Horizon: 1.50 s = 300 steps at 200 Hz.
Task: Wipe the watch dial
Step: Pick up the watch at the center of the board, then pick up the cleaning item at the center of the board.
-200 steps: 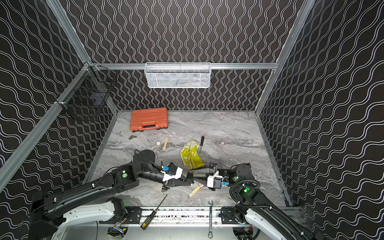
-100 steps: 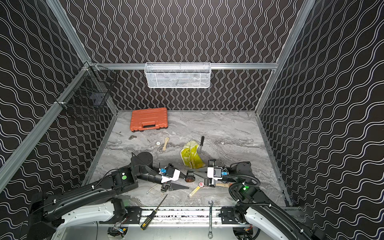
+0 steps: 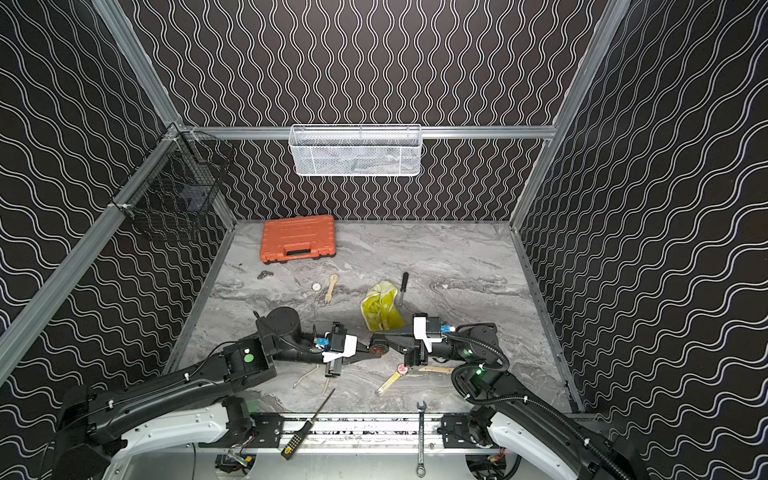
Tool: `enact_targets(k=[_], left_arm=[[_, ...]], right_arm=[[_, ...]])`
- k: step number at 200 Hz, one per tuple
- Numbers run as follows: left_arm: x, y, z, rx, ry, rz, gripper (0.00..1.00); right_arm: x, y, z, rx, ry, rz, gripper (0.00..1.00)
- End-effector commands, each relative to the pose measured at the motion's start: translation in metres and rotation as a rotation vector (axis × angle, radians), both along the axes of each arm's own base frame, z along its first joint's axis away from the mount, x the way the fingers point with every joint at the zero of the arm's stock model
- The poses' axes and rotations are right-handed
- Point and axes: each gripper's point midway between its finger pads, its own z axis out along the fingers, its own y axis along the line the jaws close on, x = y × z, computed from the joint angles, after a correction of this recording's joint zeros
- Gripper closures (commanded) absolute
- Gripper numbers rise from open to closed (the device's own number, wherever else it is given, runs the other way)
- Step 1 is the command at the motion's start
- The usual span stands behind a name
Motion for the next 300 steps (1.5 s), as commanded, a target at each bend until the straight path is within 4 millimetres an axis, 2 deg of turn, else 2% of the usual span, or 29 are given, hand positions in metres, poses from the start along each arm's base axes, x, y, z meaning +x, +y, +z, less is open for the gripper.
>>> enact_targets(k=[1, 25, 49, 61, 72, 82, 88, 109, 135, 150, 165, 183, 210, 238, 253, 290, 300], left_arm=[[0.007, 0.003, 0.004, 0.005, -0.028, 0.049, 1.0], [0.018, 0.008, -0.001, 0.048, -0.013, 0.127, 1.0], [0.034, 0.016, -0.011, 0.092, 0.002, 0.227, 1.0], [0.045, 0.023, -0.018, 0.115, 0.013, 0.286, 1.0], [0.057, 0.03, -0.026, 0.134, 0.043, 0.344, 1.0], [0.07, 0.037, -0.035, 0.154, 0.088, 0.397, 1.0], [0.078, 0.042, -0.04, 0.163, 0.125, 0.432, 1.0], [0.102, 0.06, -0.056, 0.175, 0.269, 0.545, 1.0], [0.108, 0.062, -0.071, 0.176, 0.386, 0.552, 1.0], [0.103, 0.055, -0.078, 0.195, 0.423, 0.501, 1.0], [0.099, 0.049, -0.086, 0.202, 0.445, 0.46, 1.0], [0.129, 0.06, -0.107, 0.211, 0.624, 0.671, 1.0], [0.131, 0.044, -0.126, 0.272, 0.667, 0.601, 1.0], [0.126, 0.034, -0.139, 0.251, 0.624, 0.517, 1.0], [0.123, 0.03, -0.144, 0.253, 0.586, 0.477, 1.0], [0.118, 0.021, -0.16, 0.283, 0.61, 0.409, 1.0], [0.119, 0.019, -0.164, 0.29, 0.616, 0.409, 1.0]], right_arm=[[0.011, 0.001, -0.005, -0.006, 0.03, -0.043, 0.98], [0.035, 0.002, -0.029, -0.059, 0.133, -0.139, 0.64], [0.064, -0.005, -0.047, -0.099, 0.255, -0.272, 0.58], [0.081, -0.01, -0.059, -0.136, 0.332, -0.353, 0.49], [0.099, -0.016, -0.077, -0.198, 0.405, -0.448, 0.46], [0.119, -0.027, -0.098, -0.249, 0.524, -0.57, 0.36], [0.13, -0.034, -0.113, -0.278, 0.594, -0.643, 0.34], [0.148, -0.049, -0.149, -0.358, 0.757, -0.739, 0.34], [0.167, -0.079, -0.188, -0.404, 0.97, -0.9, 0.33], [0.17, -0.092, -0.21, -0.442, 1.06, -0.95, 0.31], [0.168, -0.094, -0.226, -0.491, 1.119, -0.931, 0.29], [0.16, -0.09, -0.244, -0.538, 1.178, -0.885, 0.26], [0.15, -0.074, -0.258, -0.555, 1.226, -0.719, 0.25], [0.153, -0.068, -0.276, -0.603, 1.251, -0.683, 0.29], [0.155, -0.062, -0.279, -0.594, 1.253, -0.642, 0.32], [0.158, -0.059, -0.287, -0.563, 1.279, -0.632, 0.41], [0.16, -0.06, -0.289, -0.555, 1.262, -0.639, 0.49]])
